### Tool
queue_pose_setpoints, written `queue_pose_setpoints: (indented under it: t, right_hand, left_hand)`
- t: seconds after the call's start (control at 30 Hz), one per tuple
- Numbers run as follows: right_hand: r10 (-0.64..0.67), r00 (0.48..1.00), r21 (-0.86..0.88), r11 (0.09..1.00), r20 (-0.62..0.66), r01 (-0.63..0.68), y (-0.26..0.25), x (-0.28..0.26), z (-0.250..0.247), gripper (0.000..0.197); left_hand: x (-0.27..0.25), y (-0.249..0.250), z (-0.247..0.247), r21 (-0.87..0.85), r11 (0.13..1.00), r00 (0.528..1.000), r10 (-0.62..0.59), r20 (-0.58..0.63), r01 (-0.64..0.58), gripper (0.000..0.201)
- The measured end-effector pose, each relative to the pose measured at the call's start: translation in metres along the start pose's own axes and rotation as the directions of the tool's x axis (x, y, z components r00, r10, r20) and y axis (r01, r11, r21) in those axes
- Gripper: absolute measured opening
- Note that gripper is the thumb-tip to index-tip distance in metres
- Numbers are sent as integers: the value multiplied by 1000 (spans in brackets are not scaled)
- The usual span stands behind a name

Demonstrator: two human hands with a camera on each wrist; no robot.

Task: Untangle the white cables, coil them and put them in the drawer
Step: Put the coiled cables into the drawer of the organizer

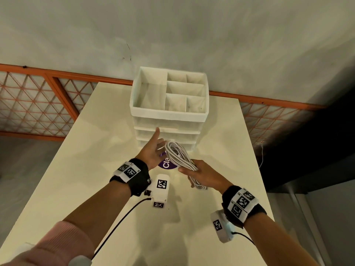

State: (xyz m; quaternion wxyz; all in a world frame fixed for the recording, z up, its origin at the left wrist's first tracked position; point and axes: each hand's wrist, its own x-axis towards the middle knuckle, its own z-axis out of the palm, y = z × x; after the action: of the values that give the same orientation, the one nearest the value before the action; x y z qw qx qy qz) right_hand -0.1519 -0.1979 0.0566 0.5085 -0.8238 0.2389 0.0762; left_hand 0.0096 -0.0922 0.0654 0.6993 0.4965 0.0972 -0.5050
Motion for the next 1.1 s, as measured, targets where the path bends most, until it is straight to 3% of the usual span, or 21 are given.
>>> queue_pose_setpoints:
  t: [0.1,0.3,0.4,0.57,0.63,0.77,0.9,1.0,1.1]
  right_hand:
    - [52,999,69,996,-13,-51,12,1,-7,30]
    - [55,998,101,993,-15,-53,5,-4,-20,32]
    - [49,999,85,995,2,-49,-4,-13,-27,19]
    - [-36,997,41,999,67,34,-37,-13,-39,10]
    - [-82,993,-36,996,89,86,-53,0,-42,5]
    - [-99,982,-353,923,162,152,-76,45,-40,36]
    - [8,968,-575,806,253,143,-80,85,-30,40]
    - [76,965,-579,811,252,88,-68,102,-24,40]
    - [127,974,-479,878,187,-22,-53,106,-21,48]
  left_hand:
    - [11,-1,2,-64,996,997,66,-37,-68,69]
    - [17,-10,4,-74,993,995,95,-30,-97,47]
    - [12,-19,-2,-41,994,994,102,-43,-104,45]
    - [-8,-39,-14,77,988,989,136,-56,-132,54]
    - [-10,-46,-19,51,991,991,129,-43,-127,56]
    - [-15,-49,-27,2,994,993,107,-49,-107,51]
    - [-16,-47,-28,-36,994,993,96,-62,-99,41]
    - [-16,-46,-28,-41,995,994,94,-56,-96,42]
    - [-15,-47,-28,-49,994,994,94,-59,-97,43]
